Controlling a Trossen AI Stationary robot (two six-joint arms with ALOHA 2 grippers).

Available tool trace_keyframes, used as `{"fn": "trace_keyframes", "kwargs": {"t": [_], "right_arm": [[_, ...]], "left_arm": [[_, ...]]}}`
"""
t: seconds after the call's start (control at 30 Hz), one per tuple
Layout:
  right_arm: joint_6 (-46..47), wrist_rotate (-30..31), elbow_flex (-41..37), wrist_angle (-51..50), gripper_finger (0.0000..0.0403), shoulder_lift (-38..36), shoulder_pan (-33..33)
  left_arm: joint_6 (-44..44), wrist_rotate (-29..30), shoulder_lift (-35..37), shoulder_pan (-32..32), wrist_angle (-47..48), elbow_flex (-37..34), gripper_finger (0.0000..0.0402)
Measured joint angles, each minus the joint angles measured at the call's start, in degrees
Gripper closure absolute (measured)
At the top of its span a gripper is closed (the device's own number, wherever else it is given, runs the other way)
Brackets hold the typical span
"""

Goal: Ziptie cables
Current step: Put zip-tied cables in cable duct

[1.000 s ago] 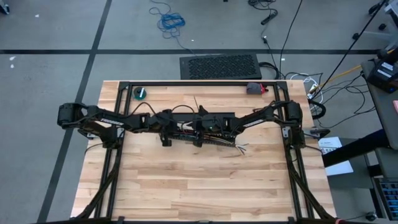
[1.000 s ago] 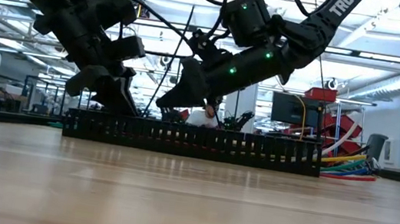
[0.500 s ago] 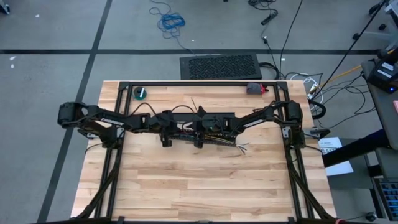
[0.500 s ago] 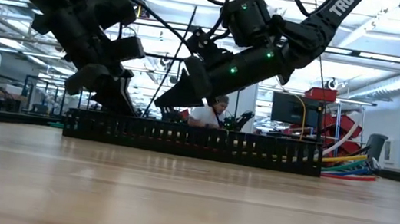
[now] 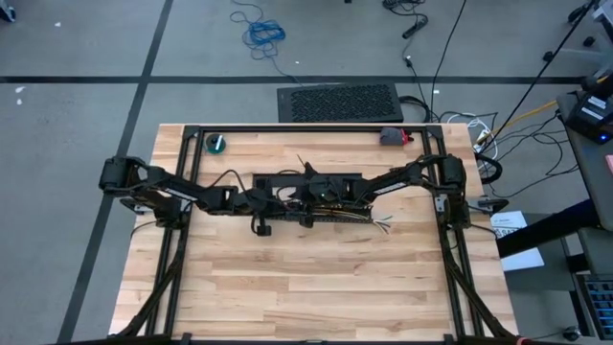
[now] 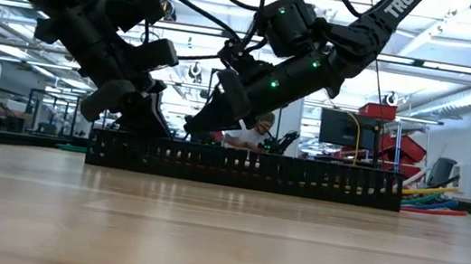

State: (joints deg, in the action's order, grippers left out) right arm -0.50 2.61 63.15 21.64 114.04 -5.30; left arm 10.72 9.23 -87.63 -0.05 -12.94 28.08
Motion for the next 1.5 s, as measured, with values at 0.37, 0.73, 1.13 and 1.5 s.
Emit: {"fn": "trace_keyframes", "kwargs": {"t": [0.37, 0.73, 1.13, 1.5], "right_arm": [[-3.31, -4.31, 2.3, -2.72, 0.04, 0.0, -1.1], [-6.17, -9.24, 3.13, -0.5, 0.0402, 1.82, -3.35], [-6.36, -7.5, 10.5, -10.16, 0.0402, 7.27, -3.42], [-8.16, 2.28, 10.54, -14.07, 0.027, 1.59, 0.06]], "left_arm": [[-0.08, 0.0, -0.03, -0.88, -0.27, -0.13, 0.0401], [0.09, -0.04, -0.05, -0.88, -0.71, -0.18, 0.0402], [-1.54, -0.06, -0.05, -2.22, -0.65, -0.13, 0.0401], [-11.94, 1.31, -0.13, -1.97, -0.34, 0.81, 0.0341]]}}
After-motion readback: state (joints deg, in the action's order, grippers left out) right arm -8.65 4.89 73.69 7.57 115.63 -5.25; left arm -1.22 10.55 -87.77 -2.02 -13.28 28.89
